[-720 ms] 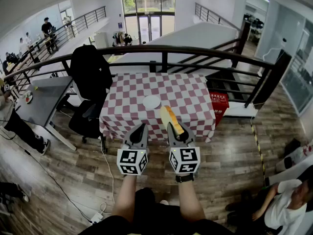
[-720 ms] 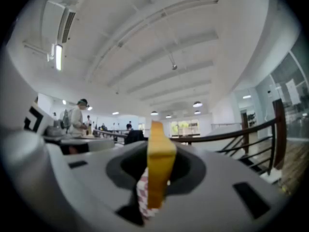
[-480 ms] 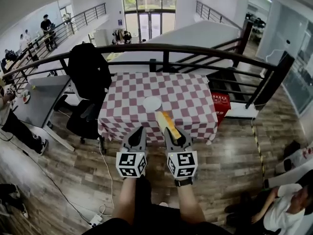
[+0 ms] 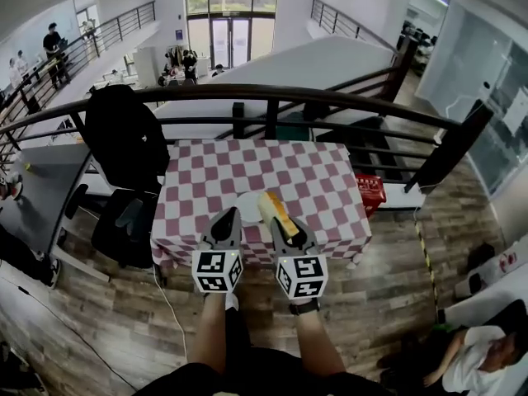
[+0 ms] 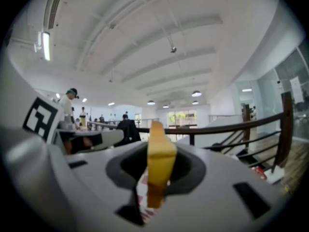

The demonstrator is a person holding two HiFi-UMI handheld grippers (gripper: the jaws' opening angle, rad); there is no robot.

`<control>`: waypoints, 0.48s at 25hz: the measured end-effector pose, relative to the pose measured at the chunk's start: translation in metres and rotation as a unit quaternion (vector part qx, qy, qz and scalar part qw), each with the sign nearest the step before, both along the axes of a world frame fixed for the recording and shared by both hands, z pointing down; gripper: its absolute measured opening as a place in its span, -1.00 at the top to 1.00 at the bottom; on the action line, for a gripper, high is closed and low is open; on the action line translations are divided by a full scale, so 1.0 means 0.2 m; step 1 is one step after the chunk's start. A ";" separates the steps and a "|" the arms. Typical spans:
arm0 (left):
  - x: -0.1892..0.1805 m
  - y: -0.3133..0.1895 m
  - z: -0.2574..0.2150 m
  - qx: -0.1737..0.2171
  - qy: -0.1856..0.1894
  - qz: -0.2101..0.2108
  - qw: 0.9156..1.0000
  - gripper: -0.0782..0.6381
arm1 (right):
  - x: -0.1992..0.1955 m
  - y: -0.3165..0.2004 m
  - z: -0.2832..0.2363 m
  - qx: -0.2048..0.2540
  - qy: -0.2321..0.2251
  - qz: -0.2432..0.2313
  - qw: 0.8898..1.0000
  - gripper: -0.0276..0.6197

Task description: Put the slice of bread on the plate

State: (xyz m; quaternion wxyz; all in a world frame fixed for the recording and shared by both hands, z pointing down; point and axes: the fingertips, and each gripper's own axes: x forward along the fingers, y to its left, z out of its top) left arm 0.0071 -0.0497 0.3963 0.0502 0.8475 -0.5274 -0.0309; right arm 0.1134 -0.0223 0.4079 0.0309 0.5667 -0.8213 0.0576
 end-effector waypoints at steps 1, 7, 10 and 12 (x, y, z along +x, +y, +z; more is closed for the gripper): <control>-0.02 -0.08 -0.01 0.000 -0.001 0.002 1.000 0.73 | -0.02 -0.08 -0.01 0.000 -0.001 0.003 1.000 0.60; -0.24 -0.55 0.00 0.007 -0.011 0.015 1.000 0.73 | -0.28 -0.56 0.04 -0.013 0.003 0.006 1.000 0.60; -0.35 -0.76 -0.02 0.006 -0.015 0.022 1.000 0.73 | -0.40 -0.78 0.01 -0.012 -0.005 0.009 1.000 0.60; -0.42 -0.86 -0.01 0.002 -0.011 0.021 1.000 0.73 | -0.47 -0.87 0.01 -0.014 -0.010 0.003 1.000 0.60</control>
